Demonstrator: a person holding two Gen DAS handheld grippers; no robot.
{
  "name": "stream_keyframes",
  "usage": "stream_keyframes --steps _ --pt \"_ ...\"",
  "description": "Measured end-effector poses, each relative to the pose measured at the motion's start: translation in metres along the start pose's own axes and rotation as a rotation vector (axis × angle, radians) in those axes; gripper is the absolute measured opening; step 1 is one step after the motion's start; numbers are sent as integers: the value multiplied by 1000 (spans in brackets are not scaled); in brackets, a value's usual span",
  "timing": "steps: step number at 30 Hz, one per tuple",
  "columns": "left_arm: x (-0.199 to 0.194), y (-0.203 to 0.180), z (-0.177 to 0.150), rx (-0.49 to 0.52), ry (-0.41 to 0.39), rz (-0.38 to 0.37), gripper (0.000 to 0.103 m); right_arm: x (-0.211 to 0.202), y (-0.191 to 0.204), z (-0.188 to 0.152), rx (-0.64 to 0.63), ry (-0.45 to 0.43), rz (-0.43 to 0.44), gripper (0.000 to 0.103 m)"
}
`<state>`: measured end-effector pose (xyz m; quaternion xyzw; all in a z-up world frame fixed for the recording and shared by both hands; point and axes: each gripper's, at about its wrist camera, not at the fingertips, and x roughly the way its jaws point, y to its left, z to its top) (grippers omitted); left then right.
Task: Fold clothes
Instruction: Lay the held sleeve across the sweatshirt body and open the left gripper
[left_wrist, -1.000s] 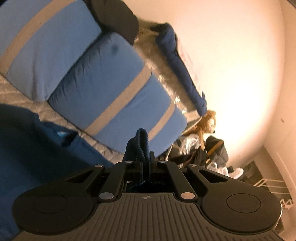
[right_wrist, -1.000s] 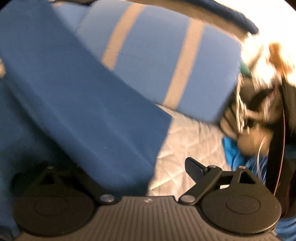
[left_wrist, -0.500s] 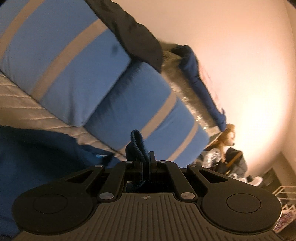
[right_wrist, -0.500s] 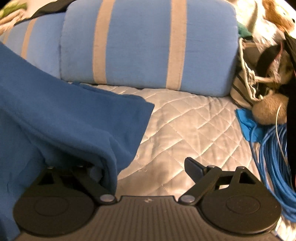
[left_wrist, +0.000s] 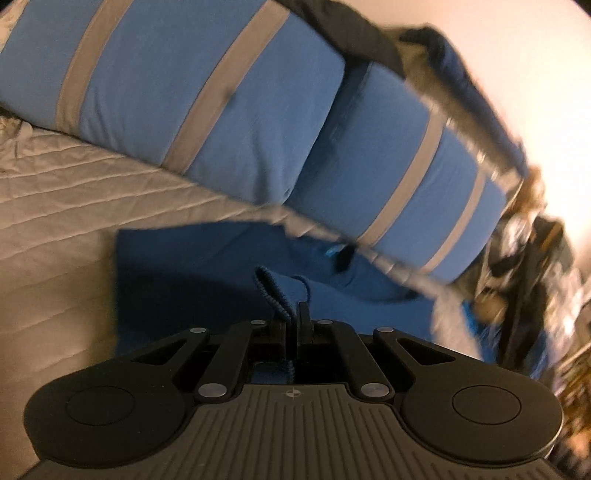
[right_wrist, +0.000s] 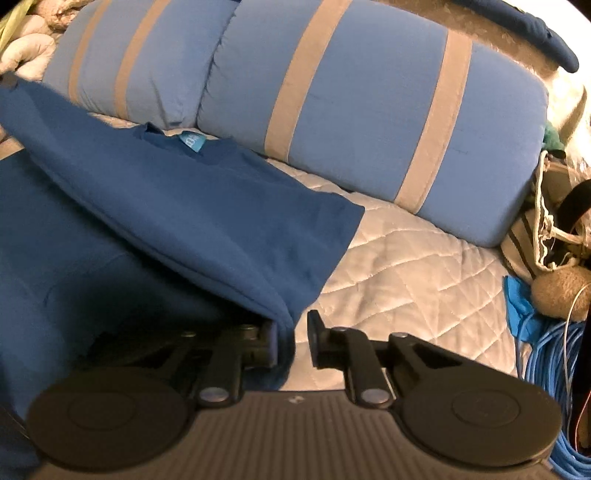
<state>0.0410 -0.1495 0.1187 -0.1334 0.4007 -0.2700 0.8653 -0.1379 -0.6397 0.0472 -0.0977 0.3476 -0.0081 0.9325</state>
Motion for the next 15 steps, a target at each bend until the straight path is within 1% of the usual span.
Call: stream_keyframes --steps 8,11,15 --pt "4 24 -34 123 87 95 5 0 11 -1 -31 10 10 25" --pt "9 26 -45 162 109 118 5 1 15 -1 -37 14 1 25" --pt "13 23 -56 246 130 160 5 1 16 0 -39 25 1 25"
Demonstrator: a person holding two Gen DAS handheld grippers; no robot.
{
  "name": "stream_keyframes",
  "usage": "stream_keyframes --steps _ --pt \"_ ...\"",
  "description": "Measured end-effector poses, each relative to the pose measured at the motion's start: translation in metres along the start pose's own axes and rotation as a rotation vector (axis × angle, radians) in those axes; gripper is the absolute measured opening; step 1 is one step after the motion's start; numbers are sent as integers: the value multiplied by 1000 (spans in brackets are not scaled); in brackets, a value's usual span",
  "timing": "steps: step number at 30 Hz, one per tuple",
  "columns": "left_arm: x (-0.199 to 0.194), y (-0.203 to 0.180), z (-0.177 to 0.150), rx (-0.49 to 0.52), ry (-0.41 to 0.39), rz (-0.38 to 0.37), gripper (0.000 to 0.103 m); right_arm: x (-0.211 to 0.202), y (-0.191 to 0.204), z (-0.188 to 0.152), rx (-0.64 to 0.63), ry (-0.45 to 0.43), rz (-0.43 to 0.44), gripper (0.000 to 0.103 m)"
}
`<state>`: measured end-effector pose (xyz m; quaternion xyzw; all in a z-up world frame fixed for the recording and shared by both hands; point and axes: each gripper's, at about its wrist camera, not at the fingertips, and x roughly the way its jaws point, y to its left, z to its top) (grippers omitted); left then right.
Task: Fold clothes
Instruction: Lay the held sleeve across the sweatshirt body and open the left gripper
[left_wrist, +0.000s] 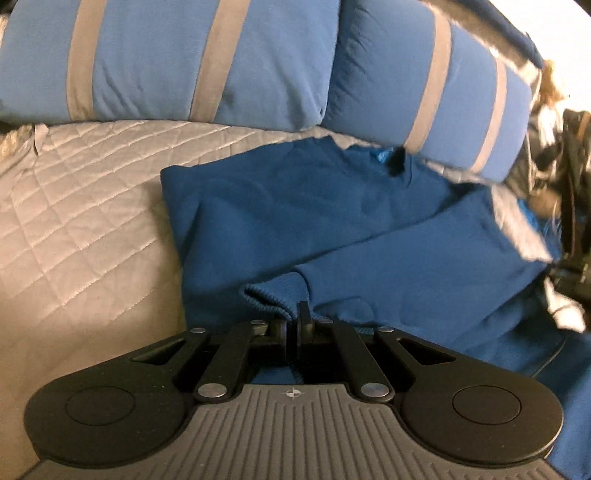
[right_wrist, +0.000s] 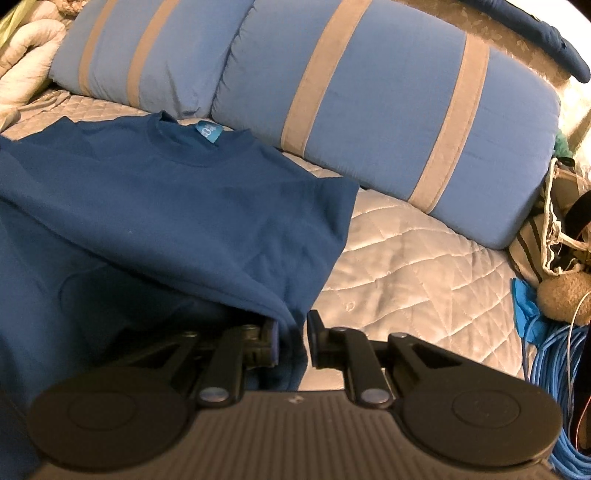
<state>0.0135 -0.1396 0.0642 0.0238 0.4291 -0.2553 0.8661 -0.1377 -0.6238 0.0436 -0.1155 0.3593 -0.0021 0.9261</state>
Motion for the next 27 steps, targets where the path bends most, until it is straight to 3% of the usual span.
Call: stream_keyframes --steps 4,7,9,13,15,20,21,25,27 --pt "7 -9 -4 79 45 62 6 4 2 -1 -14 28 1 29" --pt "13 -12 -6 106 79 102 6 7 6 -4 -54 51 -42 43" --pt "14 -13 -7 119 88 116 9 6 8 -7 -82 55 -80 58" --pt "9 -10 -8 109 75 109 13 2 2 -14 -100 70 -86 71" --pt "2 -9 -9 93 57 117 24 -2 -2 -17 -106 75 -83 79" --pt "-29 -8 -15 75 -20 171 35 -21 -15 -23 -71 69 1 85" --pt "-36 -7 -16 75 -39 181 43 -26 -18 -23 -41 64 26 86" --pt "-74 -7 -22 26 -170 193 50 -41 -37 -14 198 -11 126 92" --pt "-92 -7 -25 -4 -250 198 61 -40 -43 -7 296 -38 139 93"
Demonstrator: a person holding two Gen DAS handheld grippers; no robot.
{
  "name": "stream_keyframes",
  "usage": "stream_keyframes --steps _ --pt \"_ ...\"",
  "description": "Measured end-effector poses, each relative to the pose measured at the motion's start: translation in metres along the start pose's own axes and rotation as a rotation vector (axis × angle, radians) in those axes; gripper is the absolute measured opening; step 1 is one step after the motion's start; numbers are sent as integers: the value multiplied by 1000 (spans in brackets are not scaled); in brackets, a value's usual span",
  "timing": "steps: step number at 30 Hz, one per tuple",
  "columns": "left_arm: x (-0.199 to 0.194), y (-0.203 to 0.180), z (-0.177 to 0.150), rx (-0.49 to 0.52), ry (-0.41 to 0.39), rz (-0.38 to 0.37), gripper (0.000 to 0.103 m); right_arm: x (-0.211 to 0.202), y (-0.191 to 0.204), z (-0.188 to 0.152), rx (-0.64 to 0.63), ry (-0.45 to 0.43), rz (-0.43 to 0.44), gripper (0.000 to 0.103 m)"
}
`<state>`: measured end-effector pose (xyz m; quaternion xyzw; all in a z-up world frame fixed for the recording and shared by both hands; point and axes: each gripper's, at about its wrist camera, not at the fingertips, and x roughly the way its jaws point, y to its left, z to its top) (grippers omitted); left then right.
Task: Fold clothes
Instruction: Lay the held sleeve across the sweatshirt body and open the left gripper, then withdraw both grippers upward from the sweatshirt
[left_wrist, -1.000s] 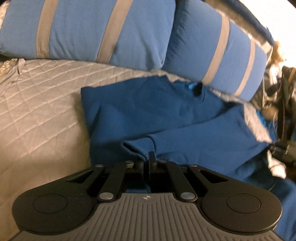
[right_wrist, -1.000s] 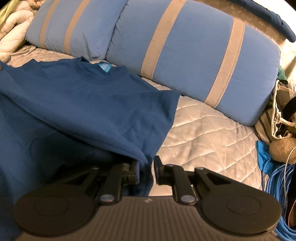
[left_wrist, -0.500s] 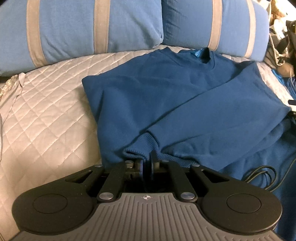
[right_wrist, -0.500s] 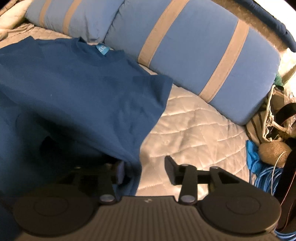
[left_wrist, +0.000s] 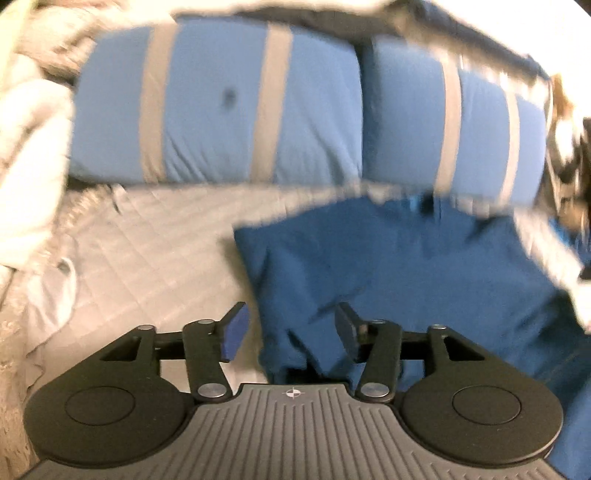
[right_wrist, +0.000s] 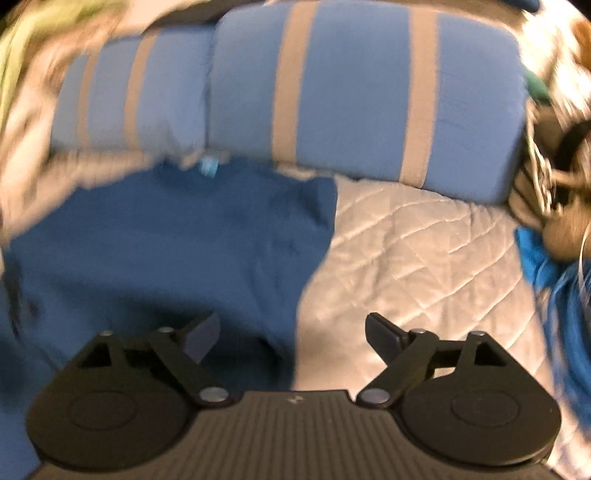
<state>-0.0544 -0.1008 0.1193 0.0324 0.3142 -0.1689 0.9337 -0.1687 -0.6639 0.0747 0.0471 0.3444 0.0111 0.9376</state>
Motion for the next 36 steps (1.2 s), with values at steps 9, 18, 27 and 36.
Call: stream_keyframes --steps 9,18,27,36 --pt "-64 1 16 -17 -158 32 72 64 -3 0 46 225 -260 98" --pt "-111 13 52 21 -246 66 72 -7 -12 54 34 -27 -261 102" --pt "-178 25 85 44 -351 66 72 -145 -49 118 89 -356 -303 103" --pt "-254 35 79 75 -375 33 79 -272 -67 109 109 -492 -224 103"
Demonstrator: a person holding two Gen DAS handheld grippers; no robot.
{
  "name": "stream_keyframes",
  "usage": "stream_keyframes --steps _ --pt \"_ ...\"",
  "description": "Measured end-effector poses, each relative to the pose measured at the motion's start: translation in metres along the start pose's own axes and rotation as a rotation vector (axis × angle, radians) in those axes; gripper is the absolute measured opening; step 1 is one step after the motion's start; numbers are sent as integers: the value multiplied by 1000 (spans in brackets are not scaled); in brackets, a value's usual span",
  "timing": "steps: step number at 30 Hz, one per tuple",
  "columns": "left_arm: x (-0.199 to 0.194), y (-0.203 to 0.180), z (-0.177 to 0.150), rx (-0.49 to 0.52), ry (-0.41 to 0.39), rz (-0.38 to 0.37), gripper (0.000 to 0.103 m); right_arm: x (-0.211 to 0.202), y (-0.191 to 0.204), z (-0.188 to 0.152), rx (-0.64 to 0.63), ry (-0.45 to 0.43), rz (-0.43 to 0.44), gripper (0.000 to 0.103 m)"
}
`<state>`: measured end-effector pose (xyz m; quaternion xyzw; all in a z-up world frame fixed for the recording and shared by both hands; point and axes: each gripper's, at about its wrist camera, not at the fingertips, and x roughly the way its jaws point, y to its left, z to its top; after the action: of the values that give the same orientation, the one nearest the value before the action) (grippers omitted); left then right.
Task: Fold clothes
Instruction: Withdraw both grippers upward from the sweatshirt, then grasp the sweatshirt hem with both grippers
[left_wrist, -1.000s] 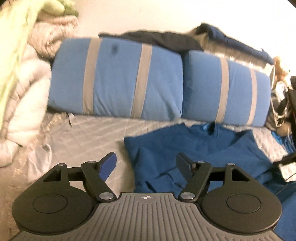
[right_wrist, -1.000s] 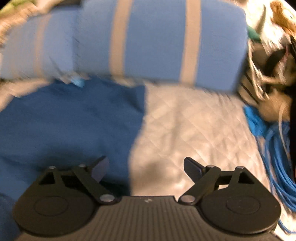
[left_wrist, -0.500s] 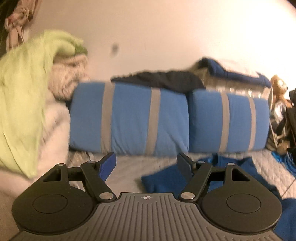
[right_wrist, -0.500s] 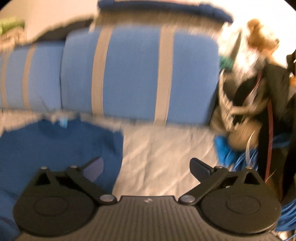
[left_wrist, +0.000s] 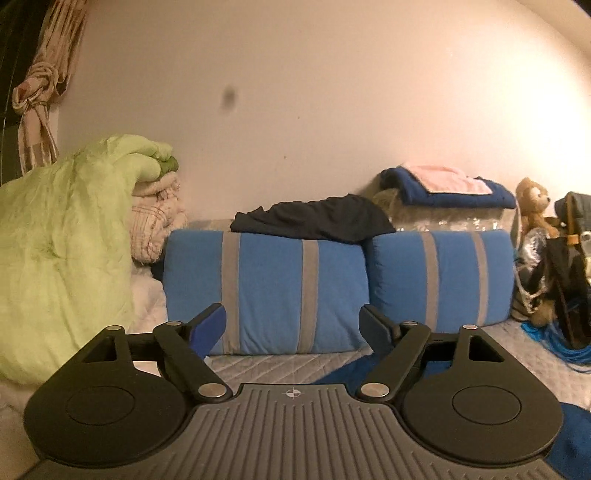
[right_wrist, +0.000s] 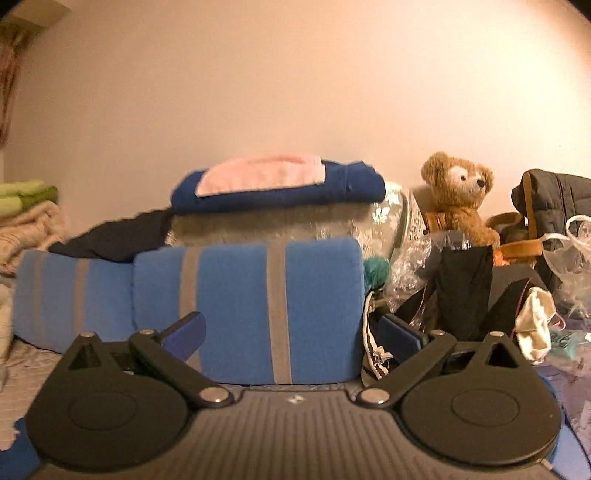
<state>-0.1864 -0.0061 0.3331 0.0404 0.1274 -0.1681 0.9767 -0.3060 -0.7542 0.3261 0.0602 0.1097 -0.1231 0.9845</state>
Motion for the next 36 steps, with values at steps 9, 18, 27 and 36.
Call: stream_keyframes --steps 9,18,27,36 --pt "-39 8 -52 -67 101 -32 85 -78 -21 -44 -60 143 121 103" --pt "8 6 -164 -270 309 -151 85 -76 -11 -143 -7 342 226 103" --pt "40 15 -239 -581 445 -391 84 -56 5 -194 108 427 309 103" --pt "50 22 -278 -824 483 -541 47 -48 18 -209 134 461 351 103"
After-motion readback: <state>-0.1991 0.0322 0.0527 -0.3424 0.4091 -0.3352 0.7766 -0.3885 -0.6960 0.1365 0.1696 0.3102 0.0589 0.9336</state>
